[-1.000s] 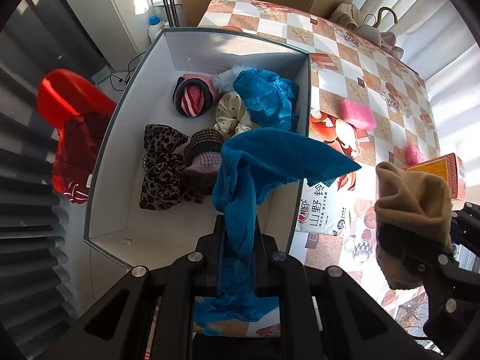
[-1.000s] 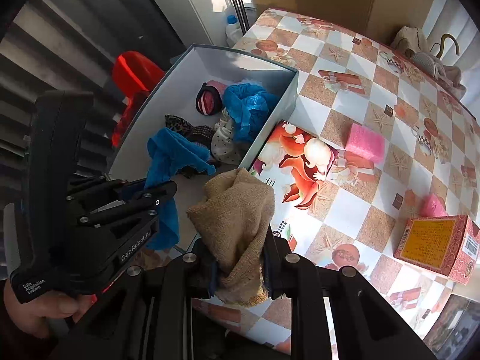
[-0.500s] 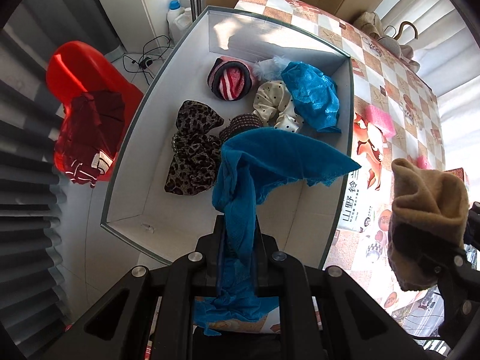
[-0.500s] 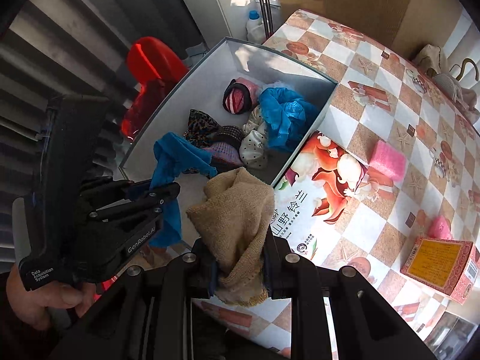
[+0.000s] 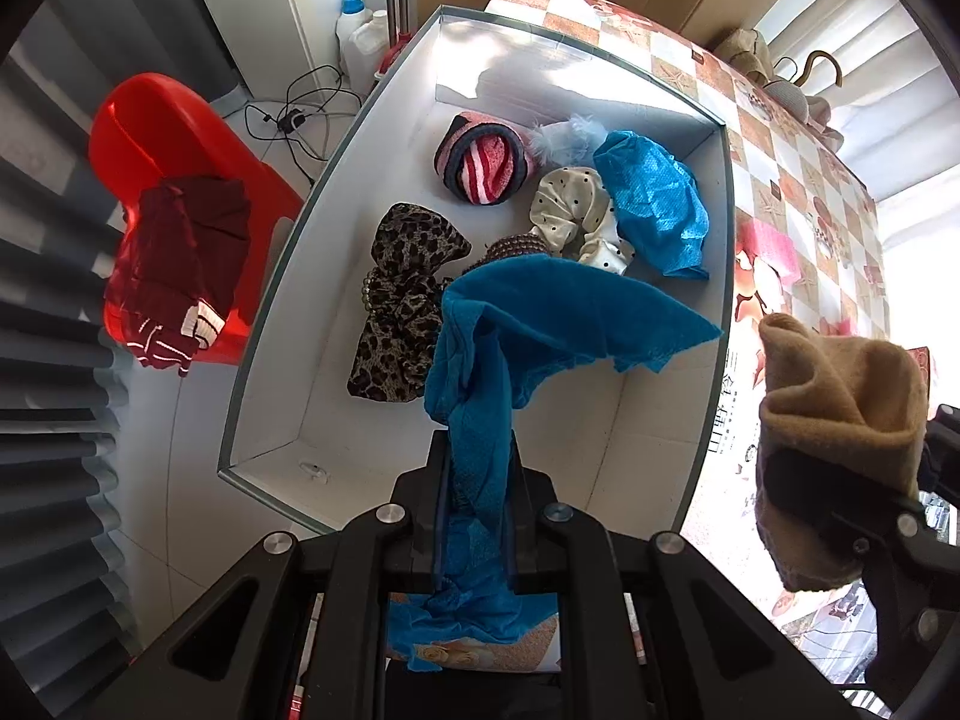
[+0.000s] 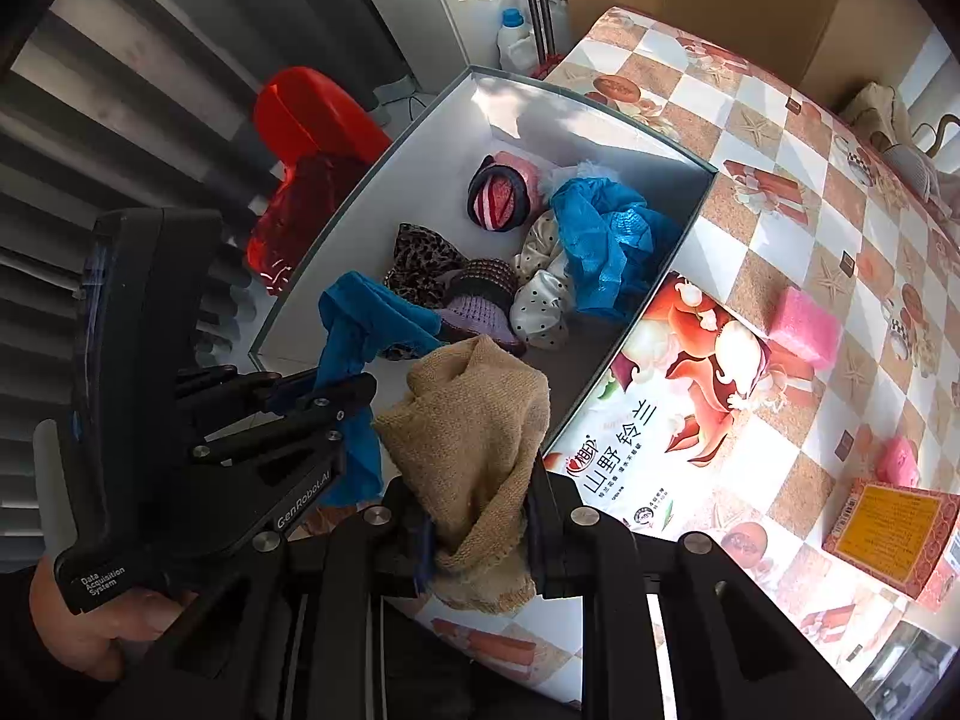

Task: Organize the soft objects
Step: 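Hold the blue cloth and beige knit item above the box, lowering slowly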

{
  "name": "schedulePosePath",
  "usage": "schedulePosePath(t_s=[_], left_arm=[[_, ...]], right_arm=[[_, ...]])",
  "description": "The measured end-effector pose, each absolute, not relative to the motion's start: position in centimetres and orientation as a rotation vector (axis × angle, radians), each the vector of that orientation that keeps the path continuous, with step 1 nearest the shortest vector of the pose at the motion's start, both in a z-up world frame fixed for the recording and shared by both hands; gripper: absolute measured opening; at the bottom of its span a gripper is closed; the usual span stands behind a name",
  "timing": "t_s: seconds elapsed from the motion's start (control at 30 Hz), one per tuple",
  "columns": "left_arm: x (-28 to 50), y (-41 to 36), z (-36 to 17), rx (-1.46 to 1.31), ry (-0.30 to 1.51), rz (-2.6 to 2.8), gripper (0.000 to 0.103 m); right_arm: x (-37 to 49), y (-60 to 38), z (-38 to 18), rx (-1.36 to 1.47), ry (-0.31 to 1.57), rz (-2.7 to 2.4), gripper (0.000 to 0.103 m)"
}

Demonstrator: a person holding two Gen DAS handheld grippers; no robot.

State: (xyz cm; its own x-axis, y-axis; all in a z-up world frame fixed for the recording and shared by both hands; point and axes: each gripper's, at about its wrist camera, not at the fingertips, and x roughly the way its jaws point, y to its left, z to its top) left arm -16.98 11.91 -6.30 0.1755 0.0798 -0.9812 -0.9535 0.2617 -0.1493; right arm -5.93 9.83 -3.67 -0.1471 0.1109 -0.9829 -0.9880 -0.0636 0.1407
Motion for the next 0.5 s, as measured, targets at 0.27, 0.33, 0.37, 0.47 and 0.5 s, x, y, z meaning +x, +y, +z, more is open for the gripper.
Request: schedulePosePath(t_s=[0.27, 0.33, 0.37, 0.47, 0.5], left_arm=[[-17.0, 13.3, -6.6, -1.018, 1.132, 0.935, 0.015], [-17.0, 13.5, -6.6, -1.018, 1.132, 0.933, 0.015], [-17.0, 13.8, -6.6, -1.017, 1.131, 0.932, 0.015], [-16.9, 14.4, -6.6, -1.012, 1.132, 0.925, 0.015], [-16.9, 14.5, -6.6, -1.010, 1.133, 0.923, 0.015]], right_arm=[[-5.8, 10.8, -4.0, -1.075, 1.217, 1.373, 0.024], [-5.7, 11.1, -4.1, -1.069, 1.225, 1.362, 0.024], [-5.6, 11.2, -4.2, -1.064, 1.230, 1.357, 0.024], [-5.5, 11.7, -4.4, -1.056, 1.239, 1.344, 0.024], [-5.4, 11.9, -4.4, -1.056, 1.239, 1.341, 0.024]])
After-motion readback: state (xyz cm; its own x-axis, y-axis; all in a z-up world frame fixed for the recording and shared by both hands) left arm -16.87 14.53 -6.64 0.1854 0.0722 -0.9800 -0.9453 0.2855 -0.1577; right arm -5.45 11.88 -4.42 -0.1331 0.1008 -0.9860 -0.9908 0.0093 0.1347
